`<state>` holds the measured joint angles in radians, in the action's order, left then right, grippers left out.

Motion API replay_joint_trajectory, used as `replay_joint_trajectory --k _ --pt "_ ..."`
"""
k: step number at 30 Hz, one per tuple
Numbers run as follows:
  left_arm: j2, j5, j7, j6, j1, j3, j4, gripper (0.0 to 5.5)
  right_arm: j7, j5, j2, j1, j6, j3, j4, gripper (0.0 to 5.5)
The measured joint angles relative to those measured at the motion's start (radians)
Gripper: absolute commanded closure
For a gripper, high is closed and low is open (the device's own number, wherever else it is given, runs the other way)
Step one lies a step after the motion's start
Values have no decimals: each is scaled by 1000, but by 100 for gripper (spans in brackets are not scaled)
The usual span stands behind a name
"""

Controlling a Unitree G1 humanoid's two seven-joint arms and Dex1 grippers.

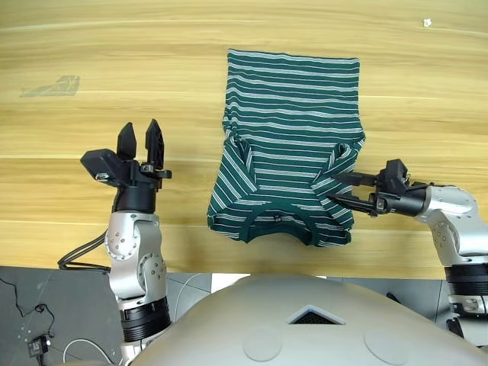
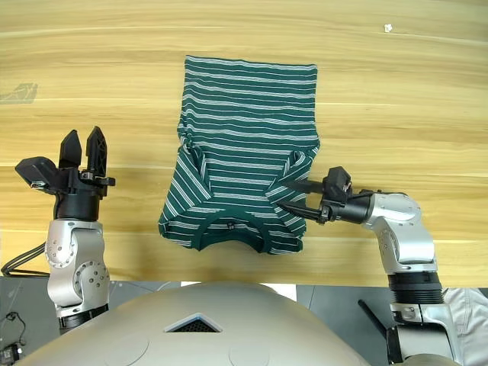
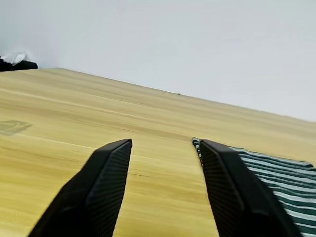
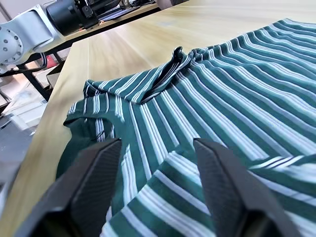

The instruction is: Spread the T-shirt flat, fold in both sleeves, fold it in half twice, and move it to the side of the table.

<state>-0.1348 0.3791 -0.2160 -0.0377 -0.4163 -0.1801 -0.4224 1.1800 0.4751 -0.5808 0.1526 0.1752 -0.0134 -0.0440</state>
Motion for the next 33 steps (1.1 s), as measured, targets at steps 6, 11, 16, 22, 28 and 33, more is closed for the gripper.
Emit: replay_joint_trajectory --k 6,11,16,22,28,33 --pt "-431 -558 -122 242 -68 -39 40 208 -155 -70 11 -68 -240 185 51 260" --pt "-694 -895 -167 442 -124 -18 87 208 -207 -385 -47 -70 -751 149 178 260" --pt "-813 -1119 -205 681 -83 176 122 208 -283 -734 -133 -77 -1288 49 414 260" --pt "-828 -1172 -203 766 59 316 154 208 -463 -962 -273 -124 -1608 2 619 260" --pt "-805 -1169 -206 782 109 398 144 208 -559 -966 -303 -102 -1661 -107 607 260" --pt "-831 -1128 -230 782 111 421 134 242 -604 -928 -300 -56 -1649 -212 516 283"
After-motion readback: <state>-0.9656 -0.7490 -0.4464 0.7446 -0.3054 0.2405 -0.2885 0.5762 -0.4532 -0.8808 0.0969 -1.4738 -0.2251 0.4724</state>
